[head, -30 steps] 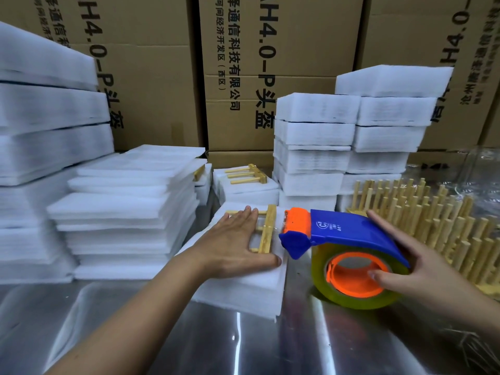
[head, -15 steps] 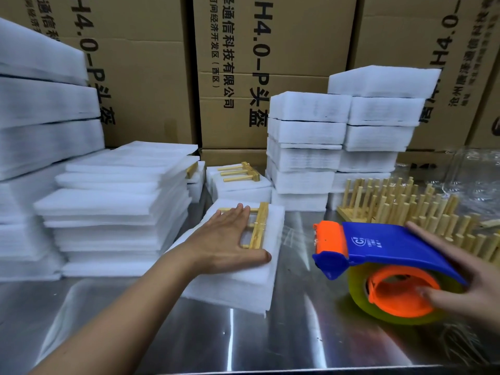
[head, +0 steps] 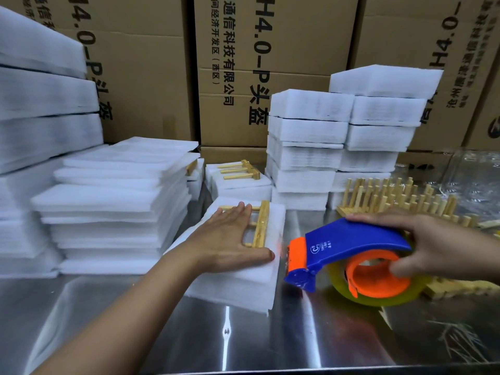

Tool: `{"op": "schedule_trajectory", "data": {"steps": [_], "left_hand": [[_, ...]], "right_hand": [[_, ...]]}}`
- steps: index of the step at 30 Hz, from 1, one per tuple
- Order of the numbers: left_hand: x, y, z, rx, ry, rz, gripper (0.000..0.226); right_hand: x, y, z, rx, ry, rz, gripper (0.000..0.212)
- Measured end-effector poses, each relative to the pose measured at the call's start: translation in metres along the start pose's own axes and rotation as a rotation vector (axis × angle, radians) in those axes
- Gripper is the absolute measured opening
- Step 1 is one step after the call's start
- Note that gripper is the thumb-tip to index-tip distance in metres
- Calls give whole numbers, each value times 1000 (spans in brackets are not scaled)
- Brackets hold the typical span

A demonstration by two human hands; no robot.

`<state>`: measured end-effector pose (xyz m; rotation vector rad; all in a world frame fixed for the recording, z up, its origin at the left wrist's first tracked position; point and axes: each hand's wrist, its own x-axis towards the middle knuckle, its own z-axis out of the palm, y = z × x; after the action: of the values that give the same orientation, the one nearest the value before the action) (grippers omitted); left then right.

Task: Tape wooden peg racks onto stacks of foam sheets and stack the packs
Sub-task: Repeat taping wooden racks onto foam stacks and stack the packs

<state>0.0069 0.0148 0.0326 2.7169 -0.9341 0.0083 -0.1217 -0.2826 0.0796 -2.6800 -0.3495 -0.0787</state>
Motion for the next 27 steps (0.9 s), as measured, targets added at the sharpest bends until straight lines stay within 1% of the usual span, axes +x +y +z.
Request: {"op": "schedule_trajectory", "data": {"steps": [5,9,11,16,20,27], "left_hand": [[1,0,1,-7,8,12,110],[-1,0,1,-24,24,48,98],[-1,0,1,2,19,61,94],[1,0,3,24,31,61,98],[1,-1,3,29,39,62,98],[0,1,3,40,60,74,100]], "right_hand": [[10,-14,-3,-57,-32,23,84],[15,-23,-4,-142,-42,31,85],[17,-25,-3,-139,-46,41,86],[18,-26,-4,-110,-62,82,81],[25,-27,-9,-60,-136,153,77],[43,-29,-19,-13,-275,202,78]]}}
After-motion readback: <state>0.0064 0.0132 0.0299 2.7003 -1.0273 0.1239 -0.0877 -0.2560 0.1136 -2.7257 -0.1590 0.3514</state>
